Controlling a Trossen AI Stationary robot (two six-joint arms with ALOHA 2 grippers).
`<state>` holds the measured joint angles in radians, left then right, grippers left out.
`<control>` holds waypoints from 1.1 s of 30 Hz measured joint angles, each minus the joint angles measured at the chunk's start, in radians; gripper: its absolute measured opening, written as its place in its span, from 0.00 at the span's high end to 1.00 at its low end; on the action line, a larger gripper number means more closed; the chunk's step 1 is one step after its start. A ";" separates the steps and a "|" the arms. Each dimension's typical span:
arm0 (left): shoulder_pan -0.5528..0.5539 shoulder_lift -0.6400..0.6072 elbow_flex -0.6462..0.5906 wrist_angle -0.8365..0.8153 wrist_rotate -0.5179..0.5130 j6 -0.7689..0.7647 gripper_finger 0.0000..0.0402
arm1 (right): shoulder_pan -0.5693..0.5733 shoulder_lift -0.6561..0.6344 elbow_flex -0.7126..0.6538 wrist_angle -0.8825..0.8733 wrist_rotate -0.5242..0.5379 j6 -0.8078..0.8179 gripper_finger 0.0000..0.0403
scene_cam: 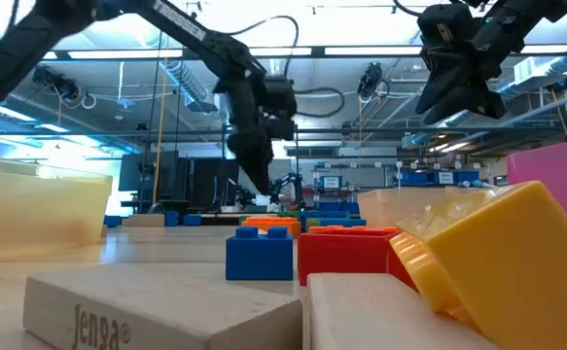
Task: Sort blocks by size
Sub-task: Put the brown block into the orange bin
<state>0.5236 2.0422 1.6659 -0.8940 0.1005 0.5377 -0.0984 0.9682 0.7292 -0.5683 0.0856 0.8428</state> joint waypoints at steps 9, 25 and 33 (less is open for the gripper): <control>-0.001 0.092 0.017 0.040 -0.147 0.089 0.45 | 0.000 0.000 0.000 0.026 0.003 0.020 0.70; -0.052 0.132 0.016 -0.042 -0.090 0.108 0.46 | -0.001 0.000 0.000 0.029 0.003 -0.007 0.70; -0.053 0.149 0.015 -0.035 -0.135 0.096 0.52 | -0.001 0.000 0.000 0.030 0.003 -0.008 0.70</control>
<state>0.4709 2.1910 1.6810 -0.9287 -0.0347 0.6335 -0.0994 0.9684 0.7292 -0.5388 0.0887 0.8346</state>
